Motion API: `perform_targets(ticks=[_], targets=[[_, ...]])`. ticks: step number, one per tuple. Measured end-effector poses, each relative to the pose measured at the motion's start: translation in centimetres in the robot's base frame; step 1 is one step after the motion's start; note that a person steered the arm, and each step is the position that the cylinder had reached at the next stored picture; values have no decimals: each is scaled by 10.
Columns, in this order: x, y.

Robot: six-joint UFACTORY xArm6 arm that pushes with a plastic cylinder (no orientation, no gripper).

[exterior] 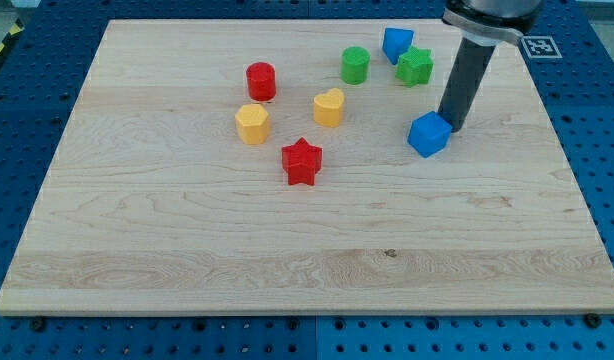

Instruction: Move the blue cube diagonal to the yellow heart

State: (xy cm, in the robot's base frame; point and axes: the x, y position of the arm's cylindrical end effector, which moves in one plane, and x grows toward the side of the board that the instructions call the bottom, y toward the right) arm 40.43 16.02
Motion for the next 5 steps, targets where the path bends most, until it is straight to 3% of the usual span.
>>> perform_targets(ticks=[3, 5], targets=[[17, -48], [34, -48]])
